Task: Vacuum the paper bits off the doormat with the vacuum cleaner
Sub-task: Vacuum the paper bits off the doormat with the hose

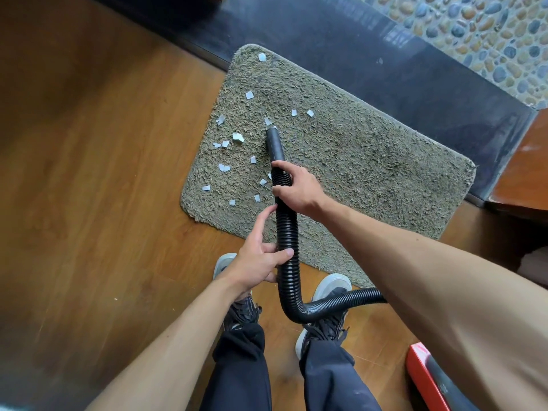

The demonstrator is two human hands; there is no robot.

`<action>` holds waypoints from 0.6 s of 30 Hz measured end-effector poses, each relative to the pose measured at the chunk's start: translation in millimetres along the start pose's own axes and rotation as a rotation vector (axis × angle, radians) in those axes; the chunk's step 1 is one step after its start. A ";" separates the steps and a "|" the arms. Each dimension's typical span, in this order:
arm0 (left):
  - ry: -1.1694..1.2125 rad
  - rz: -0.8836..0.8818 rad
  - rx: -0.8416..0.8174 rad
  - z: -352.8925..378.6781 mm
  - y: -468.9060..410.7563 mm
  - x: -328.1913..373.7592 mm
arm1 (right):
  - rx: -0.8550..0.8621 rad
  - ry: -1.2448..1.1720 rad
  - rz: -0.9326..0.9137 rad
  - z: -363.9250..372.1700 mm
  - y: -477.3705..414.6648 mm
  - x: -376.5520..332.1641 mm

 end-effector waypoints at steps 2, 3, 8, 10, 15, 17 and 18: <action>-0.008 -0.004 -0.006 -4.1 0.1 0.6 | 0.011 -0.011 -0.006 0.8 -0.9 -2.7; -0.010 -0.005 -0.011 -5.2 0.5 1.2 | 0.012 -0.018 -0.007 1.4 -0.9 -3.4; -0.032 -0.003 -0.015 -5.5 1.5 2.1 | 0.026 -0.022 -0.009 0.9 2.2 -2.1; -0.042 -0.009 -0.022 -3.2 1.0 2.5 | 0.036 -0.024 -0.003 0.3 3.9 1.3; -0.044 -0.024 -0.040 2.6 -4.0 4.5 | 0.068 -0.041 0.018 -4.2 6.6 8.7; -0.036 -0.022 -0.040 2.4 -7.2 5.3 | 0.068 -0.047 0.010 -5.8 4.4 7.6; -0.032 -0.019 -0.038 1.3 -8.5 5.5 | 0.066 -0.044 0.005 -6.5 3.6 5.0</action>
Point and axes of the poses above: each hand's wrist, its own y-axis away from the middle knuckle, its own z-axis out of the palm, x = y × z, the point moved 6 cm from there along -y, towards the middle knuckle, and after that the axes turned 6 degrees about -x, right-handed, at the moved point
